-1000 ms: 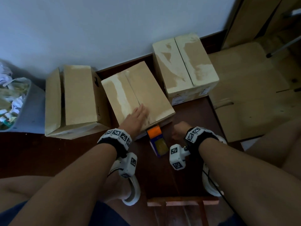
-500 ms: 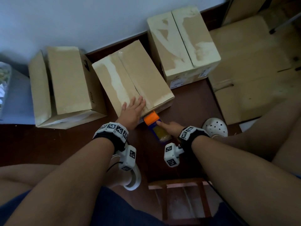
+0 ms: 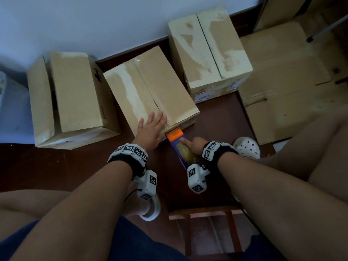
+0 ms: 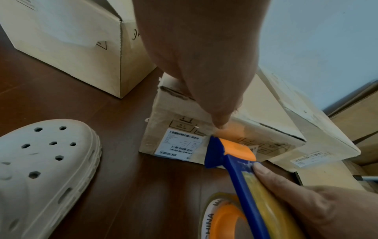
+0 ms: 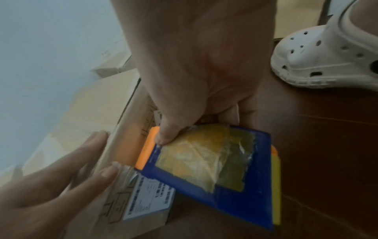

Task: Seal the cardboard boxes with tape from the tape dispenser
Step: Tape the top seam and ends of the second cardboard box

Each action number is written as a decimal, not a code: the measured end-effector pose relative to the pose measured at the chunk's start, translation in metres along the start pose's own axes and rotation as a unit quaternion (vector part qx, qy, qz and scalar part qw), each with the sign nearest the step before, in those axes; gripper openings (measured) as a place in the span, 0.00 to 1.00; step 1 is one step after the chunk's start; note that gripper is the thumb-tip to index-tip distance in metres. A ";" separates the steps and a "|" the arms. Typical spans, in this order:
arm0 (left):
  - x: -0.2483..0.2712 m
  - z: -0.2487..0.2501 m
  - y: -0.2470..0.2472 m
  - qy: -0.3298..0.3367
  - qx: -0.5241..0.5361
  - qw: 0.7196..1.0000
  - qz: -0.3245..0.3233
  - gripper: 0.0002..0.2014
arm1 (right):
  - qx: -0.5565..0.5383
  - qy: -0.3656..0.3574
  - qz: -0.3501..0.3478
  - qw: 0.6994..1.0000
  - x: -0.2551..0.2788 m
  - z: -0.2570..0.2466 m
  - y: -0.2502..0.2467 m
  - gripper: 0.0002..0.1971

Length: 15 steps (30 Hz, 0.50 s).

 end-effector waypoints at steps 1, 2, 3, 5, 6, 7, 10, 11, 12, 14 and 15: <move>0.000 0.000 0.000 -0.001 0.001 1.000 0.000 0.35 | 0.011 -0.003 0.001 1.000 0.003 -0.002 -0.002 0.32; -0.001 -0.001 0.000 -0.004 0.003 1.000 0.000 0.35 | 0.027 -0.010 0.005 1.000 0.004 -0.007 -0.004 0.29; -0.001 -0.002 -0.001 -0.006 0.004 1.000 0.003 0.34 | 0.050 -0.015 0.007 0.999 0.004 -0.011 -0.006 0.24; -0.001 -0.004 -0.004 -0.009 0.006 1.000 0.008 0.34 | 0.082 -0.023 0.014 0.996 0.005 -0.017 -0.010 0.17; -0.001 -0.004 -0.004 -0.008 0.009 1.000 0.007 0.34 | 0.064 -0.019 0.012 0.998 0.002 -0.015 -0.013 0.16; -0.001 -0.003 -0.004 -0.005 0.013 1.000 0.006 0.34 | 0.056 -0.006 0.007 0.998 -0.002 -0.011 -0.011 0.16; -0.001 0.000 -0.005 0.011 0.014 1.000 0.004 0.34 | 0.099 0.026 -0.015 0.995 -0.018 0.005 0.003 0.23; 0.000 0.000 -0.005 0.011 0.014 1.000 0.007 0.34 | 0.125 0.013 -0.018 0.992 -0.019 0.005 0.005 0.24; 0.002 -0.001 -0.005 0.009 0.015 1.000 0.014 0.34 | 0.113 0.007 -0.027 0.993 -0.021 0.006 0.007 0.25; 0.004 -0.001 -0.007 -0.004 0.024 0.999 0.046 0.34 | 0.005 0.023 -0.023 0.999 -0.015 0.017 -0.003 0.25; 0.005 0.000 -0.011 -0.013 0.028 0.997 0.069 0.34 | -0.035 0.041 -0.008 0.999 -0.015 0.025 -0.011 0.25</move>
Point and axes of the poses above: each hand's wrist, its own x-axis away from the middle knuckle, its own y-axis out of the palm, z = x × y, the point moved 10 cm from there along -x, towards the middle knuckle, and after that the axes turned 6 degrees about y, right-handed, at the moved point
